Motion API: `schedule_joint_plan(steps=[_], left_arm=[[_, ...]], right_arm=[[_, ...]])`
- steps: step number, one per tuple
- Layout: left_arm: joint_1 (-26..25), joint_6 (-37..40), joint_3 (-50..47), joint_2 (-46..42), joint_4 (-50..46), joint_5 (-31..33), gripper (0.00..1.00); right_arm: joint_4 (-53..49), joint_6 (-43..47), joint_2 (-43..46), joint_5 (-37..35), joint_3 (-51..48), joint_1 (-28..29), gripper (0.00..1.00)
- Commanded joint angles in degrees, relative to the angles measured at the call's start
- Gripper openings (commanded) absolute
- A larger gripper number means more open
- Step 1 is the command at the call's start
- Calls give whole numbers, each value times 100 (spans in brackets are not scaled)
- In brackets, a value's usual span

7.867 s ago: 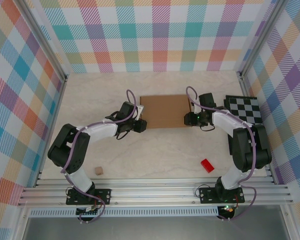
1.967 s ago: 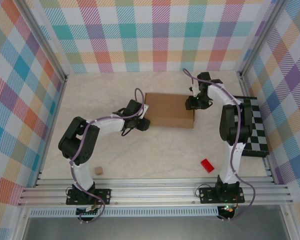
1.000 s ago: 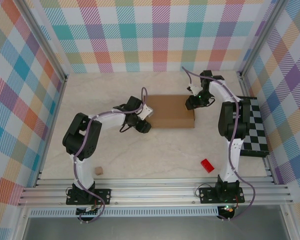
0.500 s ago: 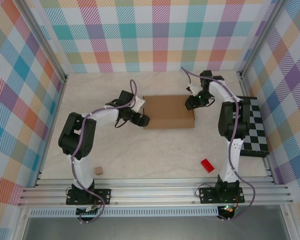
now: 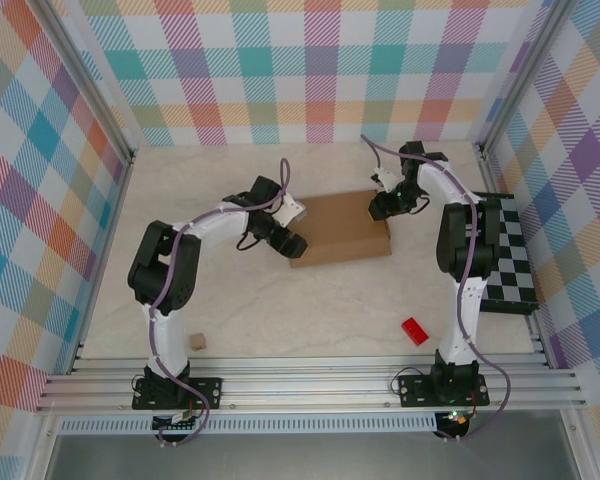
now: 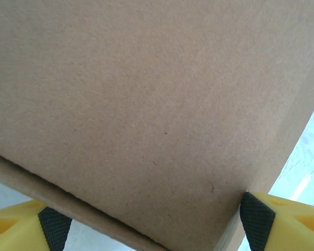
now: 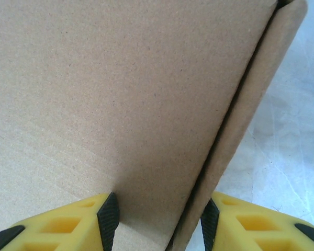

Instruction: Fold the paper box

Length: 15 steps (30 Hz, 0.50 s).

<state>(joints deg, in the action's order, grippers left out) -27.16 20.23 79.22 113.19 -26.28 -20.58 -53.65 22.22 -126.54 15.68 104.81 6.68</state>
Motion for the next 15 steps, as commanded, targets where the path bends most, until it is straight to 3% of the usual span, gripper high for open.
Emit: schedule_joint_plan(steps=[1,5,10,15], left_arm=[[-444,5,-476,-353,-43,133,86],[-466,-978,-676,-965,368,86,86],[-224,-1570,-433,-1486,183,666,87],[-33,-1586,584,-878,-276,958,87]], right_arm=[[-374,249,-324,-4,-126,79,47],[-337,231,-351,47,-53,79,47],[-307,225,-328,110,-53,95,47],[-249,228,-277,18,-119,106,47]])
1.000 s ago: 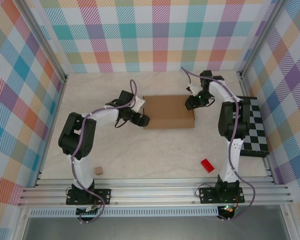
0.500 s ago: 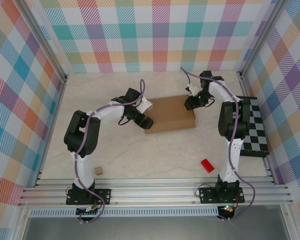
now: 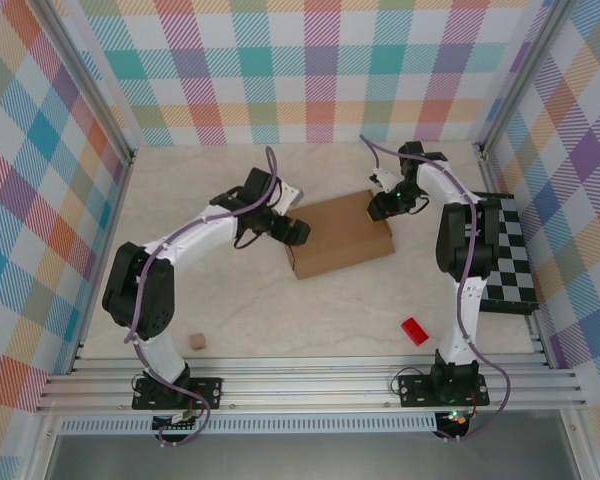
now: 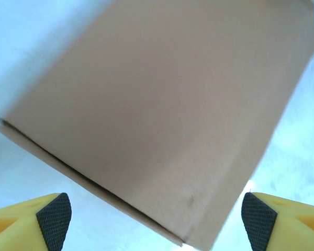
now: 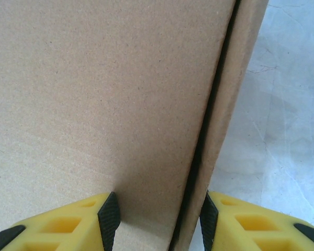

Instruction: Fold the paper box

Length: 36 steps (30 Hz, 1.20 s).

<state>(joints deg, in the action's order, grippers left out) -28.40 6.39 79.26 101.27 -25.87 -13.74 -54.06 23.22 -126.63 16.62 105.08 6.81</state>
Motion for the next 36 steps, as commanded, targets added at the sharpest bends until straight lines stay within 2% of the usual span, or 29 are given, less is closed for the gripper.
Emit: schedule_joint_plan(steps=[1,7,10,16,26,36], left_arm=[[94,-179,798,510,-409,299,87],[120,325,2238,1775,-1277,698,88],[133,544,2674,2188,-1604,640,89],[116,579,2640,2379,-1607,430,90],[99,641,2533,2630,-1816,942,91],[99,708,2366,2625,-1730,1057,92]], right_arm=[[-195,123,-258,-80,-158,93,47],[-145,115,-187,-89,-206,102,47],[-133,113,-169,-82,-211,107,47],[-125,100,-153,-47,-220,109,47],[1,-84,-9,-45,-260,115,49],[282,-933,485,-281,-196,-72,56]])
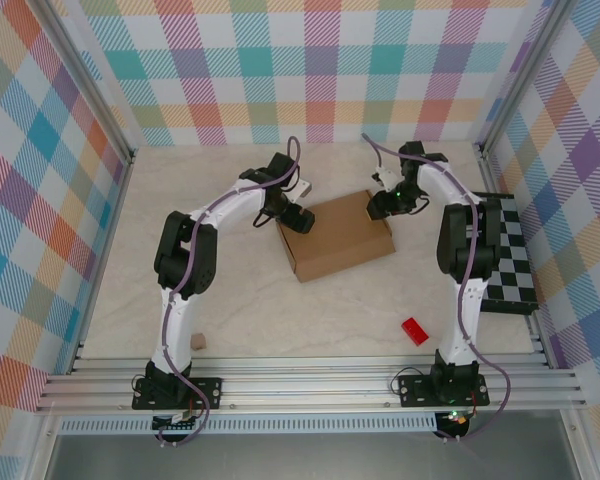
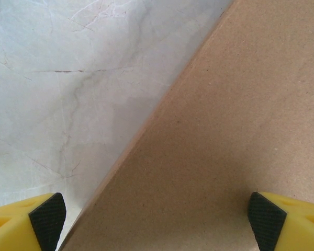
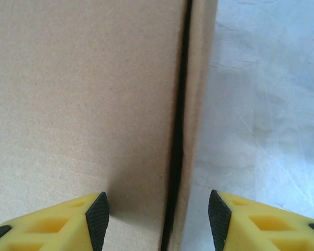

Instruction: Fold the paper box

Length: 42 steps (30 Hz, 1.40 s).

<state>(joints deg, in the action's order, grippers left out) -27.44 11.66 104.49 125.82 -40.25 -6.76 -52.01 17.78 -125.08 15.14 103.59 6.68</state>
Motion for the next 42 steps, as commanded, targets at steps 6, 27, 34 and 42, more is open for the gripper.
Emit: schedule_joint_plan(steps=[6,27,34,42], left_arm=[[6,182,-237,155,-262,340,93],[4,162,-408,53,-132,226,93],[-15,152,-490,13,-98,141,93],[-121,228,-560,-4,-83,112,93]], right_arm=[[177,-1424,1005,-582,-314,-241,57],[4227,-6640,3904,569,-5400,-202,58],[5331,-7103,3216,657,-5599,67,58],[6418,-7254,2644,364,-5624,448,58]])
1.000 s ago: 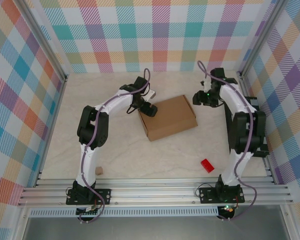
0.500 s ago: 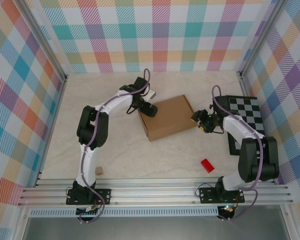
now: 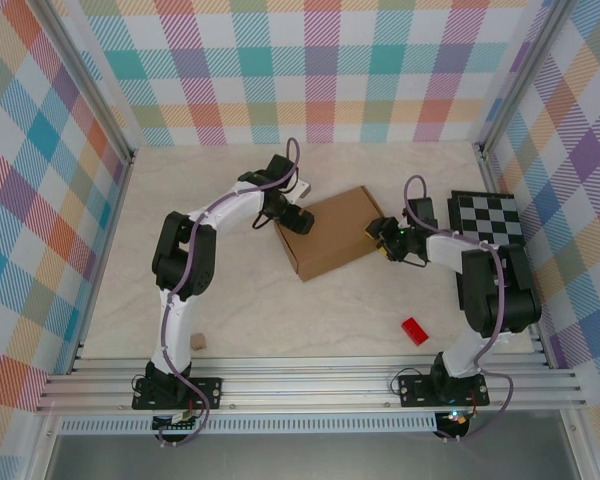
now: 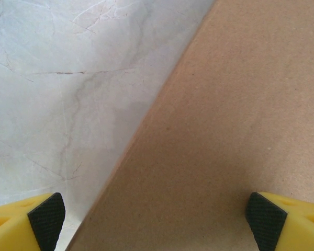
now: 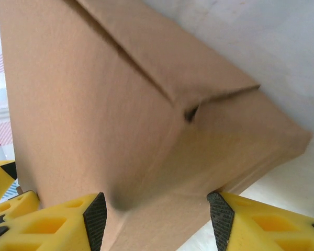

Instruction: Fold the paper box

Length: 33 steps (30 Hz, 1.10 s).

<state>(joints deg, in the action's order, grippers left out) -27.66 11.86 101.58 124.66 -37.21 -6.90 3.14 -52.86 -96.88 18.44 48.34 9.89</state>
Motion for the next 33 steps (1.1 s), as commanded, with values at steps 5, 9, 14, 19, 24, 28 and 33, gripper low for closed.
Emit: schedule_joint_plan(steps=[5,9,14,19,24,28,33], left_arm=[[-117,226,-284,85,-366,96,93],[-109,167,-244,110,-392,268,93],[-82,-58,-116,213,-492,536,93],[-82,-702,-45,220,-584,740,92],[-103,-1512,-291,-12,-627,881,92],[-168,-1923,-439,-158,-682,974,92],[-220,-2318,-718,-331,-667,947,92]], right_arm=[[1510,-382,-382,168,-304,207,57],[500,-29,-102,28,-165,224,58],[-85,-55,424,256,-284,383,58],[-282,-455,1030,-18,-457,1126,59],[-219,-932,1235,-248,-484,1759,59],[-142,-1189,1157,-397,-396,2260,59],[941,-1715,948,-521,-785,2700,59]])
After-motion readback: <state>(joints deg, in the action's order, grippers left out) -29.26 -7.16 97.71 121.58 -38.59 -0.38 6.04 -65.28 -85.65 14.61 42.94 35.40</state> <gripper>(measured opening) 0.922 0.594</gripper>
